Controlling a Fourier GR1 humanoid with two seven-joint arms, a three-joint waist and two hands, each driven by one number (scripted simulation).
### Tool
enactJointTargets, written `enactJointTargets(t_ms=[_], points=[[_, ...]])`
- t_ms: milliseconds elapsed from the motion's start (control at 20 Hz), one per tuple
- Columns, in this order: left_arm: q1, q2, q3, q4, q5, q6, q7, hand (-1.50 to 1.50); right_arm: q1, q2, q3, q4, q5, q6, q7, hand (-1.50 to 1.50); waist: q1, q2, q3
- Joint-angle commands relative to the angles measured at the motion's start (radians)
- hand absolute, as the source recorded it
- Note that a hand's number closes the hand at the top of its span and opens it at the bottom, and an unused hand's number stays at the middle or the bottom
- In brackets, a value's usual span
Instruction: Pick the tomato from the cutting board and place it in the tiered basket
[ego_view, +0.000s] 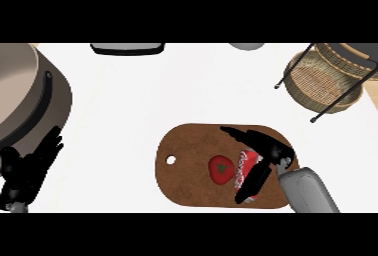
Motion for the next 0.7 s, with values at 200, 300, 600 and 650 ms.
enactJointTargets(t_ms=[200, 300, 600, 650], points=[[-0.001, 0.005, 0.075, 0.085, -0.014, -0.07, -0.072, 0.0, 0.041, 0.058, 0.033, 0.066, 0.094, -0.049, -0.06, -1.5, -0.001, 0.001, 0.001], [-0.002, -0.05, 0.035, 0.079, -0.061, -0.026, -0.067, 0.0, 0.032, 0.036, 0.012, 0.088, 0.092, -0.029, -0.109, -1.5, -0.001, 0.001, 0.001], [-0.046, -0.015, 0.079, 0.06, -0.03, -0.063, -0.01, 0.0, 0.06, 0.099, 0.084, 0.11, 0.14, -0.066, -0.115, -1.5, -0.002, 0.002, 0.001], [-0.043, -0.035, 0.053, 0.025, -0.05, -0.039, 0.025, 0.0, 0.021, 0.119, 0.079, 0.191, 0.161, -0.111, -0.151, -1.5, 0.003, 0.003, 0.001]])
